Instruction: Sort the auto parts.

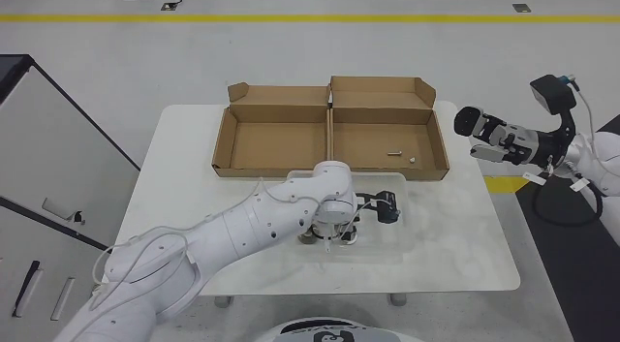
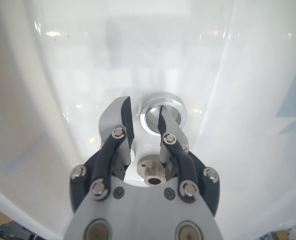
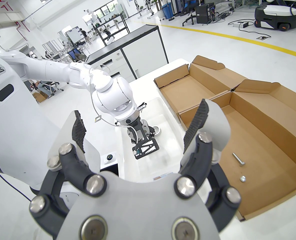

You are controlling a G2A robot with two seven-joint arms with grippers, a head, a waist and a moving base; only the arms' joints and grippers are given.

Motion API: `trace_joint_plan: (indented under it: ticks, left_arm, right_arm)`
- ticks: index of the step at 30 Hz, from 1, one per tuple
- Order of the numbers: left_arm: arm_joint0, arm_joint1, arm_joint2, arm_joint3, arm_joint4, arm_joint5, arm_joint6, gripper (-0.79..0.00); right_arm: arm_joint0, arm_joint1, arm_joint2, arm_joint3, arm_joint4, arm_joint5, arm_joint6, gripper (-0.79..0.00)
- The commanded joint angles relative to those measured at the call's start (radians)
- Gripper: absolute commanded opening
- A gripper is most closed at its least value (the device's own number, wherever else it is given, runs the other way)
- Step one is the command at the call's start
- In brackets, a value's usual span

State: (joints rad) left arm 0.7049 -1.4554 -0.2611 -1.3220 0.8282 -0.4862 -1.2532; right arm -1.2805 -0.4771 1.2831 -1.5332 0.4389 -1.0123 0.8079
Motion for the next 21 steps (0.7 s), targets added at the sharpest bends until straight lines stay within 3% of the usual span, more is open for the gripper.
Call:
trace_joint_plan:
  ticks: [1,7,15,21]
  left_arm:
    - [0.003,0.0,-0.001,0.0,0.001,0.001,-0.001,-0.536]
    - [0.01,-0.002,-0.003,0.0,0.007,0.002,-0.002,-0.517]
    - [0.019,-0.003,-0.007,-0.004,0.035,0.01,0.006,-0.551]
    - [0.028,-0.005,-0.007,-0.002,0.057,0.019,0.01,-0.77]
  right_arm:
    - [0.0,0.0,0.0,0.0,0.0,0.0,0.0,0.0]
    - [0.0,0.0,0.0,0.0,0.0,0.0,0.0,0.0]
    - [0.0,0.0,0.0,0.0,0.0,0.0,0.0,0.0]
    - [0.0,0.0,0.0,0.0,0.0,0.0,0.0,0.0]
